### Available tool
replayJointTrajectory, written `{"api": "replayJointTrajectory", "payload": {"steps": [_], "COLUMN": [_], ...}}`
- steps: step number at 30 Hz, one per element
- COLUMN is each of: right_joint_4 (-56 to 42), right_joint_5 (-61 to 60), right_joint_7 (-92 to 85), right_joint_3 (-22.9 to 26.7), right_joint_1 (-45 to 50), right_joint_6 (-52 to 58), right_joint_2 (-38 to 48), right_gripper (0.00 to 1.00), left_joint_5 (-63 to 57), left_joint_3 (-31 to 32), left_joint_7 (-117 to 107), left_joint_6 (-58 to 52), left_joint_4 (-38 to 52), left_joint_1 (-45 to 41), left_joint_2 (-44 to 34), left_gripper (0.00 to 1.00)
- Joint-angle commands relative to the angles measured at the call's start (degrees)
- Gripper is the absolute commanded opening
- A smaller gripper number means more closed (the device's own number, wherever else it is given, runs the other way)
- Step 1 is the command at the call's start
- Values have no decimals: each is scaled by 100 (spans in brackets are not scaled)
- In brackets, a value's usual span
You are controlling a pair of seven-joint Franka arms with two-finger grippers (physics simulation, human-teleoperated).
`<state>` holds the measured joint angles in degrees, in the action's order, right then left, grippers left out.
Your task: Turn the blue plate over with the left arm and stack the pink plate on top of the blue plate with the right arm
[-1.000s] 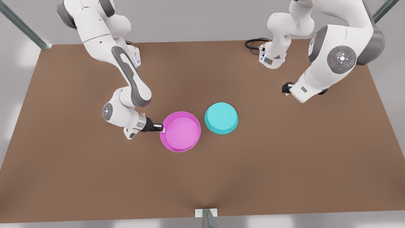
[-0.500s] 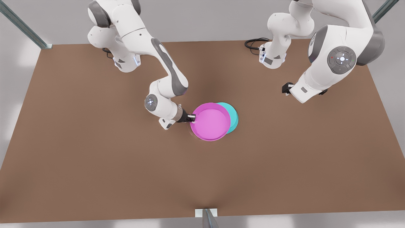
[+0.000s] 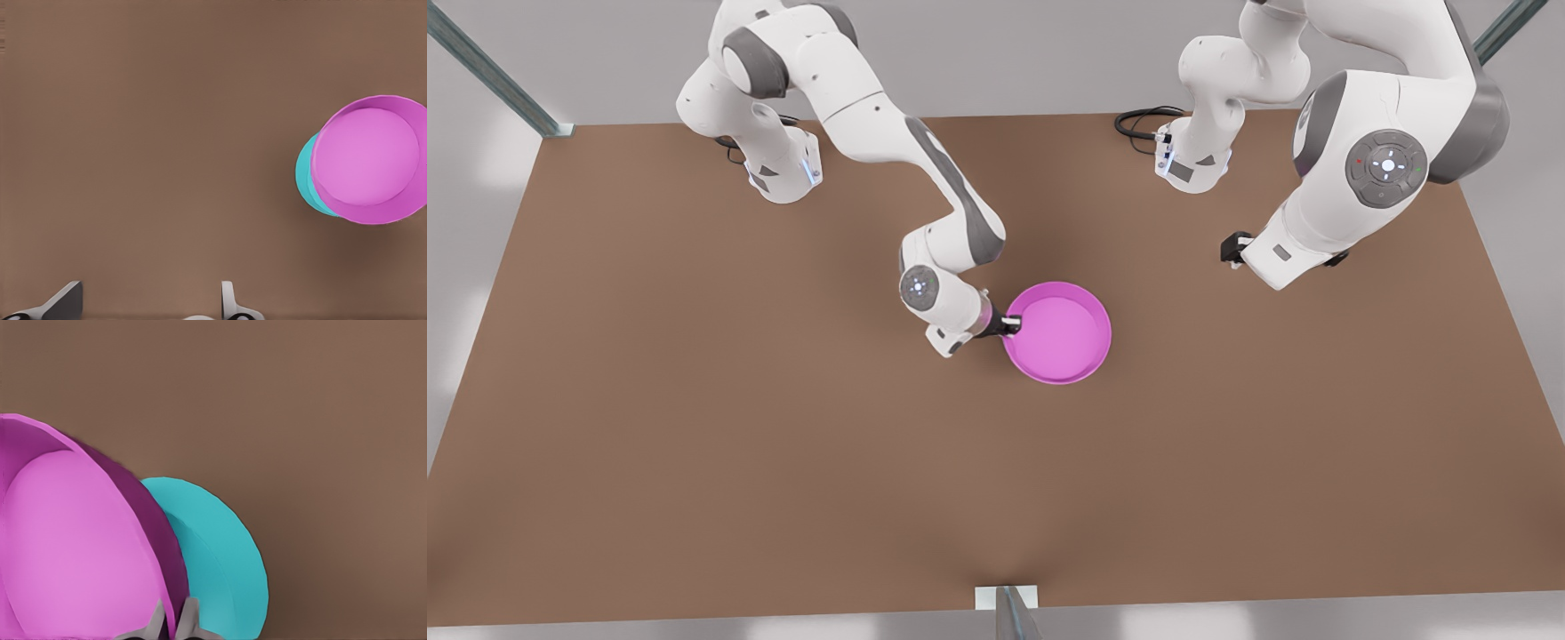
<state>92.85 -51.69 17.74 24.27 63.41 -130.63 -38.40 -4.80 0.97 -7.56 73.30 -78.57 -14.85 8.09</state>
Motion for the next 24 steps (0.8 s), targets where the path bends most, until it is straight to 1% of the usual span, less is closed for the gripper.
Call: {"api": "replayJointTrajectory", "payload": {"steps": [1,2,3,4,5,11,13,14,15,16,18,19,21,22,23,24], "right_joint_4": [-13,-74,-92,-92,-92,-92,-39,92,373,620,822,945,1200,1191,937,840], "right_joint_5": [-69,-96,-105,-105,-105,-105,-87,-52,1,413,1608,2452,3964,4166,4659,4773], "right_joint_7": [-43,-43,-43,-43,-43,-43,-43,-43,-69,-148,-780,-1246,-1941,-2090,-2328,-2758], "right_joint_3": [-1,-1,-1,-1,-1,7,69,192,420,763,1001,1009,1001,1001,992,1001], "right_joint_1": [4,4,4,-5,4,75,75,75,48,4,-751,-1278,-2385,-2851,-3291,-3626], "right_joint_6": [-6,-6,-6,-24,-24,3,170,283,503,863,1918,2279,2604,2850,3210,3333], "right_joint_2": [-18,-53,-89,-89,-106,-133,-27,157,499,939,1668,2117,2952,3216,3321,3383], "right_gripper": [21,21,32,97,100,100,100,100,100,100,100,100,100,100,100,100], "left_joint_5": [-13,-13,-13,-13,-13,-13,-4,14,23,5,40,66,58,49,40,40], "left_joint_3": [0,0,0,0,0,0,0,9,9,9,26,35,26,26,26,26], "left_joint_7": [0,0,0,0,0,0,-9,-17,-9,-9,35,44,26,18,9,9], "left_joint_6": [0,0,0,0,0,9,18,18,18,26,0,0,0,0,0,9], "left_joint_4": [0,0,0,0,0,0,0,0,0,0,211,237,237,237,237,237], "left_joint_1": [0,0,0,0,0,0,0,0,0,-9,-26,-18,-26,-26,-26,-18], "left_joint_2": [0,0,0,0,0,0,0,-9,-9,-9,52,44,44,52,61,61], "left_gripper": [100,100,100,100,100,100,100,100,100,100,100,100,100,100,100,100]}}
